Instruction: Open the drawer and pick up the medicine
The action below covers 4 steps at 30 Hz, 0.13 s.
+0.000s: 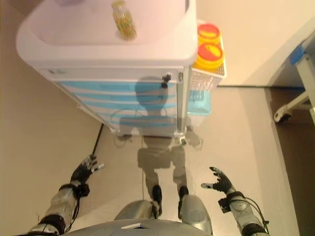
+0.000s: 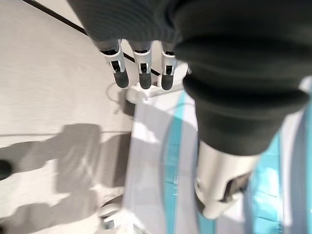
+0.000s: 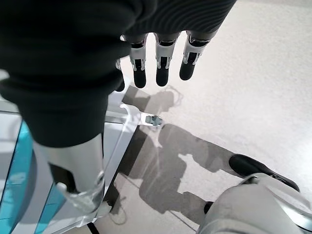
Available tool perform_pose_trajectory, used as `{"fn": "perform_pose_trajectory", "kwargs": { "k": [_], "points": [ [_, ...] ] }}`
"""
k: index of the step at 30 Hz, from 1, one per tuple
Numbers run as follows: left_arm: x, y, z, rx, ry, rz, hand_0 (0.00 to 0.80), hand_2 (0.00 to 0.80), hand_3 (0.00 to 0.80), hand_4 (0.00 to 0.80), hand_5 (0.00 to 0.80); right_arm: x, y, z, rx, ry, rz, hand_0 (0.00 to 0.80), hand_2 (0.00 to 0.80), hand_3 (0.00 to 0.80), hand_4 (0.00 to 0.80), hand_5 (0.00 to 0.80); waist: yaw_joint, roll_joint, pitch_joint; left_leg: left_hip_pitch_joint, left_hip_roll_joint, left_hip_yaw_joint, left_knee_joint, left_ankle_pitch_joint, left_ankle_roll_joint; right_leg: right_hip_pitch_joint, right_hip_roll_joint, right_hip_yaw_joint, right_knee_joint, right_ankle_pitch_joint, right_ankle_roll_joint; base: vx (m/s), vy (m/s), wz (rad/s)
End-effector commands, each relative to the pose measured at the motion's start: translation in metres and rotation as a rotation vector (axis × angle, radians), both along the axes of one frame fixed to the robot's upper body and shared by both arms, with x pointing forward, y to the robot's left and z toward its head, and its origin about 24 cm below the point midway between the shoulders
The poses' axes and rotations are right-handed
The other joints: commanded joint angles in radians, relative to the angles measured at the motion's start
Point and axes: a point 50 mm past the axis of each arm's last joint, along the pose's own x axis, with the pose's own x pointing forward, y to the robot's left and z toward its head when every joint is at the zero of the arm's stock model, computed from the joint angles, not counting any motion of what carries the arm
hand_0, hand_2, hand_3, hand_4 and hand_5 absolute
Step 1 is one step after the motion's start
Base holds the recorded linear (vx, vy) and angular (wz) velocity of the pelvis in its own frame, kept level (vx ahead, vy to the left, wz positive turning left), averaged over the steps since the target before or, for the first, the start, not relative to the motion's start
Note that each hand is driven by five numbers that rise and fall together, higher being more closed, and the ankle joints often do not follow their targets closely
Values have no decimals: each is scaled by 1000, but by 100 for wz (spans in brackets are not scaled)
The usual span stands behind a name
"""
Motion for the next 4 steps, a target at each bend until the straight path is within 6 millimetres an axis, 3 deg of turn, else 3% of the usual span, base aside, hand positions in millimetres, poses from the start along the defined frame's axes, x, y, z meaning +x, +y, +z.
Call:
{"fn": "perform_pose_trajectory", "kwargs": {
  "k": [1,4],
  "points": [
    [-22,-9,-17,-30,137,-81,0,0,0,0,0,-13,4,-8,57,60,1,0,0,0,0,0,23,-28,-36,1,-33,-20,34,-62,-14,48,-16,-33,-46,34,54,-48,-56,17],
    [-48,-23,-33,-103,255,-82,0,0,0,0,0,-17,12,-15,119,112,-24,0,0,0,0,0,37,-33,-59,32,-33,-33,-4,-55,-13,81,-13,-43,-74,37,56,-37,-49,12]
  ]
}}
